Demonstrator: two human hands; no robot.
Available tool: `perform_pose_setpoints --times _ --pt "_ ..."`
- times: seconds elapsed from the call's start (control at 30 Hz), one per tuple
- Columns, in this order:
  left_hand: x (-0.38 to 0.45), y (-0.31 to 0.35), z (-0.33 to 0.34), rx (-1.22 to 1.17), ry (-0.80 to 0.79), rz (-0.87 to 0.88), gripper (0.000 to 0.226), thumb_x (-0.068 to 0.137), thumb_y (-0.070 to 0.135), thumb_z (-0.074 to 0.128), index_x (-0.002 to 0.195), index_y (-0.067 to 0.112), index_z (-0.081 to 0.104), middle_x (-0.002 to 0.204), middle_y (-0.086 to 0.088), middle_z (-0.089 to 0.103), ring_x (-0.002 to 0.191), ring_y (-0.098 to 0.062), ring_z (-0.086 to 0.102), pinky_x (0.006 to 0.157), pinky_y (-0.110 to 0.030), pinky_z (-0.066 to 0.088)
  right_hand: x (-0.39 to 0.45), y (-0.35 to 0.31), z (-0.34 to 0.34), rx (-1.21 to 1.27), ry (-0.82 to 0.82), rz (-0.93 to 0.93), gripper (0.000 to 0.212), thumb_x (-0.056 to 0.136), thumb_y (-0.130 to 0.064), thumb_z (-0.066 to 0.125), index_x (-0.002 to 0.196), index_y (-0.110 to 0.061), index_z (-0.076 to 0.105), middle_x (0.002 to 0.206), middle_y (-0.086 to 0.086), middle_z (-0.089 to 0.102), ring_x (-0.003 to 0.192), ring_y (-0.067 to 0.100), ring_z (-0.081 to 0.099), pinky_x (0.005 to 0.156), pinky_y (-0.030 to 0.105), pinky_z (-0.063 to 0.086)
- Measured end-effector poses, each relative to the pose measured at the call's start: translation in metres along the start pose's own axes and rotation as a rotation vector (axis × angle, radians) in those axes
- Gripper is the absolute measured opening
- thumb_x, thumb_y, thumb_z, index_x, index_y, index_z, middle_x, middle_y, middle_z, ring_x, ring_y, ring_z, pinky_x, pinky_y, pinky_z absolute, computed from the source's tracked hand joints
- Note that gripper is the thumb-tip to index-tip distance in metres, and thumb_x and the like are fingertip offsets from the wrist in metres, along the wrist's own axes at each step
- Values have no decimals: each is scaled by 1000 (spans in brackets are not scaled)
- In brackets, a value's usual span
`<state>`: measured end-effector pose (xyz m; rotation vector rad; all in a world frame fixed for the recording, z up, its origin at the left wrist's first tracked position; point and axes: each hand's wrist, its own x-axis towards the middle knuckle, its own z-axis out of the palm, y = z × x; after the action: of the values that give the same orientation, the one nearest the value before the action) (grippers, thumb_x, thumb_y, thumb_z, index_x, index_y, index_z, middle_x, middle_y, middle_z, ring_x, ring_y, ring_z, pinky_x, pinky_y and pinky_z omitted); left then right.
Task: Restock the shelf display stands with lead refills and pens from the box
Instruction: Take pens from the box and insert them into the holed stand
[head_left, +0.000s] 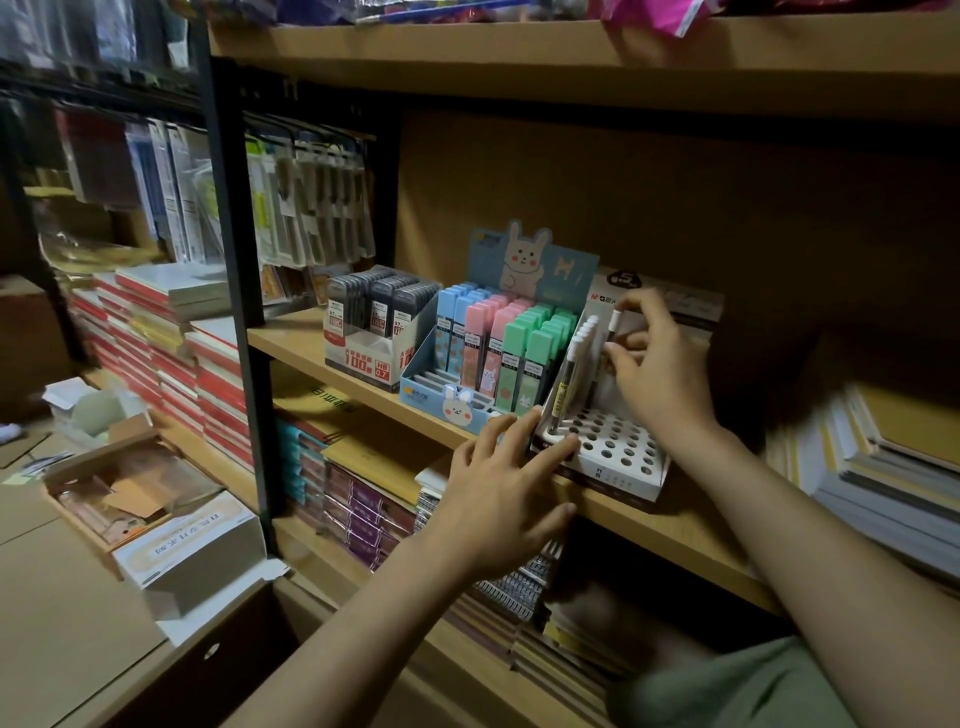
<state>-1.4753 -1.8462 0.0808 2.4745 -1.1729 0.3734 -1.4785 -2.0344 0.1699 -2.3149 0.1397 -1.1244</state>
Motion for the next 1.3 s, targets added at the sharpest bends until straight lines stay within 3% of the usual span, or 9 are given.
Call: perform_pose_setpoints --times 0.43,0.63,0.7,0.8,0.9,0.97,1.07,1.2,1.3 --pt "-6 9 -5 72 -93 -28 80 92 56 49 152 43 -4 161 1 -18 147 -23 -19 118 -52 -1 -19 -13 5 -41 -76 117 55 93 2 54 129 -37 41 95 6 63 80 22 65 63 42 61" --pt "-15 10 -11 -9 -70 -30 77 93 48 53 153 40 6 162 6 -11 148 -17 -14 117 -43 -3 -42 -19 -5 45 -179 182 79 89 -8 64 147 -38 18 124 3 53 107 18 58 88 35 55" --pt "-26 8 -9 -80 75 -9 67 92 39 57 150 35 24 161 6 9 148 -16 4 119 -39 9 -53 -27 -11 132 -143 188 57 89 -11 66 138 -26 39 111 -5 57 91 6 61 72 16 53" --pt "-49 -3 -6 -223 178 -55 39 90 32 59 129 28 52 132 8 50 121 -6 44 102 -27 43 -79 -42 -12 371 -337 287 10 90 -9 67 95 -17 66 82 1 69 69 14 68 60 20 55" --pt "-90 -23 0 -288 -136 -199 12 92 27 60 104 27 61 103 13 61 86 4 56 76 -18 51 -115 -57 4 410 -822 350 6 90 -11 68 87 -16 69 74 4 72 64 13 70 56 19 54" --pt "-125 -38 9 -254 -439 -304 9 92 21 61 100 23 64 105 4 65 88 -4 60 73 -15 47 -139 -60 27 221 -1018 197 5 89 -17 69 85 -19 70 74 2 73 64 9 71 55 19 55" --pt "-180 -52 26 -224 -651 -490 19 90 16 60 106 9 70 107 -7 69 98 -21 65 81 -24 46 -182 -64 72 -35 -1258 30 7 89 -25 68 83 -26 67 75 -5 72 63 2 69 58 20 58" --pt "-236 -65 68 -338 -694 -861 21 91 22 61 111 18 66 111 -3 67 99 -18 64 84 -28 51 -250 -47 140 -84 -1448 214 10 90 -16 66 100 -14 66 93 9 72 75 22 72 54 27 58" --pt "-271 -58 117 -648 -415 -1390 23 92 21 62 114 17 58 100 -3 62 83 -14 62 63 -25 54 -300 -25 179 -199 -1560 336 30 90 -22 67 118 -11 62 111 12 66 91 24 69 67 29 58"
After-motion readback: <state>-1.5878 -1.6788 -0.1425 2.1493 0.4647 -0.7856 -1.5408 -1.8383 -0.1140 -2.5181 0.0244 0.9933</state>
